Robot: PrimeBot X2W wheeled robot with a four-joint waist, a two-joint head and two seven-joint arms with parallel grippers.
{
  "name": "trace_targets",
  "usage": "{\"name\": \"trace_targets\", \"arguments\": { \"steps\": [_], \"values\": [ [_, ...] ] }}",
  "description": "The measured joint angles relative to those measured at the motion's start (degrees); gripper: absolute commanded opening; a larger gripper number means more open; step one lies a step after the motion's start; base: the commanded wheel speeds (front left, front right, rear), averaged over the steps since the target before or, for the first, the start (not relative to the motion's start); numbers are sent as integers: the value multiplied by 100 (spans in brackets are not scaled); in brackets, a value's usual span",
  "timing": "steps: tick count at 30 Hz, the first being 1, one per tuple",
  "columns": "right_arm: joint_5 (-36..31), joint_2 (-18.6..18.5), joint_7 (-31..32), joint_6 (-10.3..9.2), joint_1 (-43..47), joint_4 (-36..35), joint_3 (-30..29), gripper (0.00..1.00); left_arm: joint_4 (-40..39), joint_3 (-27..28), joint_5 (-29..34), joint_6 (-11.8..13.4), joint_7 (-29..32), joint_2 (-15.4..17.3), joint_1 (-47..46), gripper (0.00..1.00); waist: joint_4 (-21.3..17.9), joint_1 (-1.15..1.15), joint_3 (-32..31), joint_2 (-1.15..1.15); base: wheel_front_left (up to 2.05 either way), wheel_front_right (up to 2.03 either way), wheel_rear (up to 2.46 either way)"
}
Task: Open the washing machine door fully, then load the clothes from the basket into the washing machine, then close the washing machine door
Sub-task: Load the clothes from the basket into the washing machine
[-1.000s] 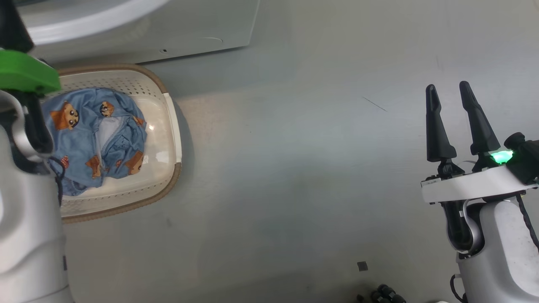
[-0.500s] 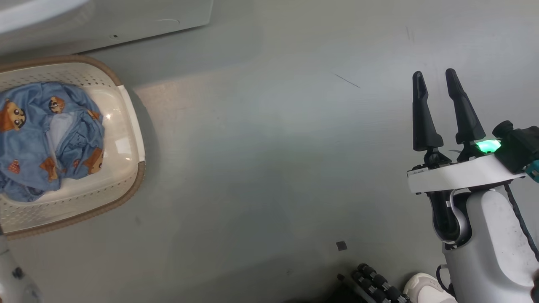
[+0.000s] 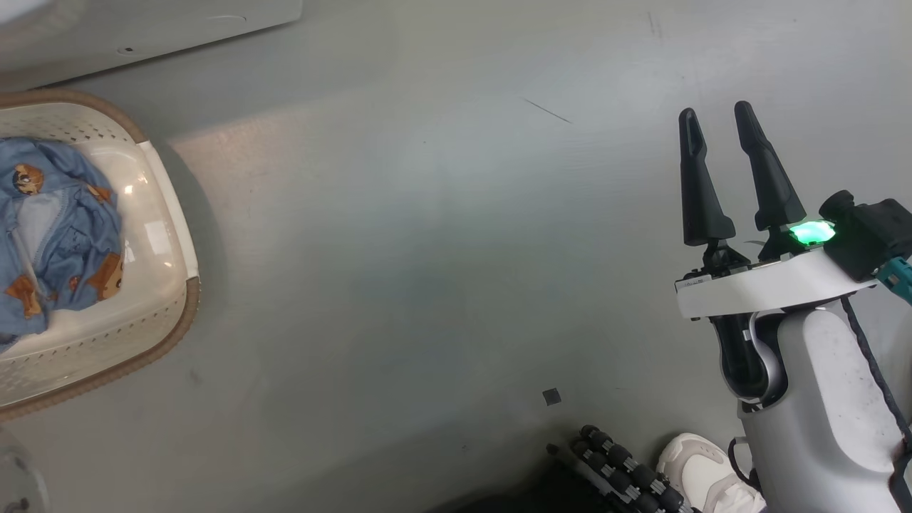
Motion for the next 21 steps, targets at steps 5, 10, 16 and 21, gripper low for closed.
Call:
{"name": "trace_targets", "arguments": {
  "steps": [5,10,16,21],
  "values": [
    [3,10,0,0,-3,32,53,100,178,12,90,2,52,133,-193,52,-84,0,92,0,0,0,0],
    [3,15,0,0,-4,78,74,100,380,38,170,27,35,204,-344,0,-144,0,139,0,0,0,0],
    [3,18,0,0,-5,111,133,100,546,138,334,45,-93,275,-531,0,-178,0,145,0,0,0,0],
    [3,18,0,0,-6,132,199,100,655,154,394,60,-192,294,-727,0,-190,0,146,0,0,0,0]
  ]
}}
